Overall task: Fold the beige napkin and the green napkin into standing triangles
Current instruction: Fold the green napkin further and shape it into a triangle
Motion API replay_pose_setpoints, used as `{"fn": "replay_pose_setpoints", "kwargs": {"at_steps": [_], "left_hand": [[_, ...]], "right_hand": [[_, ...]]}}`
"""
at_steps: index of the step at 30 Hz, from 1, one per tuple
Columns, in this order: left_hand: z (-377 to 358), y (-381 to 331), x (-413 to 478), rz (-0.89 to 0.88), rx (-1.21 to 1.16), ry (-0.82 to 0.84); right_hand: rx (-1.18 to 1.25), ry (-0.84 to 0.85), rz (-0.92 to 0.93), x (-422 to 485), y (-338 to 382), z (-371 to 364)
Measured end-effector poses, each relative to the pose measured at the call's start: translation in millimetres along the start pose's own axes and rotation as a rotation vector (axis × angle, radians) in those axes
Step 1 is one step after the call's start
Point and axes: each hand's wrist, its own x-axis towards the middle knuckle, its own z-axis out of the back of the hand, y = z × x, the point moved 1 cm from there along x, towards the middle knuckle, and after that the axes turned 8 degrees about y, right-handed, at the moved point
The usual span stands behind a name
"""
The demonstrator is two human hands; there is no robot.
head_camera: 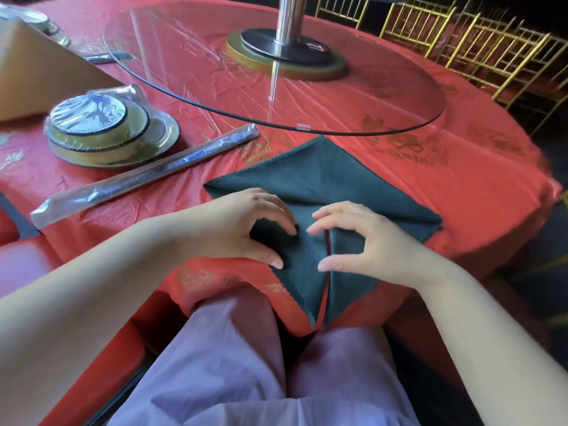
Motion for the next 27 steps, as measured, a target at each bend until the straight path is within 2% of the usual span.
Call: {"fn": "replay_pose_setpoints", "kwargs": {"at_steps": [9,13,17,21,24,27], "left_hand": [[-4,0,-4,0.053,-0.08,-0.03],[-1,-1,-5,0.07,-0.12,0.009],[7,2,-13,0.131,-0.199,0.049],[7,1,-19,0.177,-0.083,-0.09],[8,0,-13,0.159,-0.073,-0.266],[12,3,-3,0.204,-0.043,-0.434]], "right_hand": [[-0.024,0.039,-0.104,1,6,-9],[-0.007,0.073,-0.125,5,8,-6],[0.138,0.008,-0.126,11,11,0],[0.331,-0.072,-0.158,17,7,4],[0.432,-0.148,-0.148,25,3,4],[0.634,-0.197,-0.04,28,-3,9]]}}
